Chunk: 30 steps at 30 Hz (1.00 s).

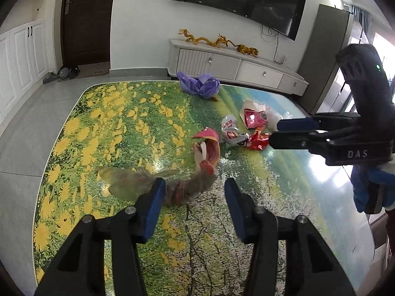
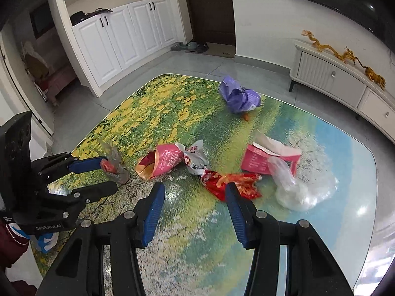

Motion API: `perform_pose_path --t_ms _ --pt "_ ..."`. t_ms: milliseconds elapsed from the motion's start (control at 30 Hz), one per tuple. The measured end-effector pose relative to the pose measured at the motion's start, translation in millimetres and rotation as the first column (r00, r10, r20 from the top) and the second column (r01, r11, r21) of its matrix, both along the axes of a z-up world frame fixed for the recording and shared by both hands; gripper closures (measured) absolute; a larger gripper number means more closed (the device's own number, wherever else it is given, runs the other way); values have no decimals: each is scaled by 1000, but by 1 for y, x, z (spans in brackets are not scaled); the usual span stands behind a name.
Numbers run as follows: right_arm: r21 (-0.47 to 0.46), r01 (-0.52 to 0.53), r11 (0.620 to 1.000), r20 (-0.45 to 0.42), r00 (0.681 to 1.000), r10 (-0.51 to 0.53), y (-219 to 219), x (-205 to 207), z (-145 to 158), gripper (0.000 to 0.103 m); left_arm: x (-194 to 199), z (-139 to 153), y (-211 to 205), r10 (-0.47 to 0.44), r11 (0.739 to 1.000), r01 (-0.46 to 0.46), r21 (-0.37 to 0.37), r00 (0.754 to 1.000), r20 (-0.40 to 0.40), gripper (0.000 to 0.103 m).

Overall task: Collect trash
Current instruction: 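Grasp the clear plastic bag with the left gripper while the right gripper grasps the red wrapper, then carry the clear bag and red wrapper over the bin and open both grippers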

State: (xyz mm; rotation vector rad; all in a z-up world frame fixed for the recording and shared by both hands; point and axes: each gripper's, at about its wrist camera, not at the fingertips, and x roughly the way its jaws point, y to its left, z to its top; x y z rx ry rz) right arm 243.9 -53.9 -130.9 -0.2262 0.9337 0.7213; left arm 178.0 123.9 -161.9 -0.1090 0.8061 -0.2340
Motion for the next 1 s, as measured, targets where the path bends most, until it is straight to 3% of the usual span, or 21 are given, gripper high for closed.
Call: perform_pose_path --t_ms 133,333,433,533,633,800,1000 --pt "-51 -27 998 3 1000 27 16 17 -11 55 4 -2 2 -19 1000 18 -8 1000 -6 65" --pt "-96 -78 992 -37 997 75 29 33 -29 54 11 -6 1 -43 999 43 -5 999 -16 66" --pt "-122 -87 989 -58 995 80 32 35 -38 54 15 -10 2 -40 999 39 -14 999 -34 73" --pt "-135 -90 987 -55 995 83 31 28 -43 62 14 -12 5 -25 999 23 -29 999 -43 78" --pt "-116 -88 989 -65 995 81 27 20 -42 79 11 -12 8 -18 999 16 -50 999 -51 84" --pt "-67 -54 996 -72 996 50 14 -4 -43 82 -5 -8 10 6 998 -8 -58 999 -47 91" --pt "-8 -10 1000 -75 997 9 -11 -40 -36 85 -36 6 13 26 997 -28 -77 999 -22 92"
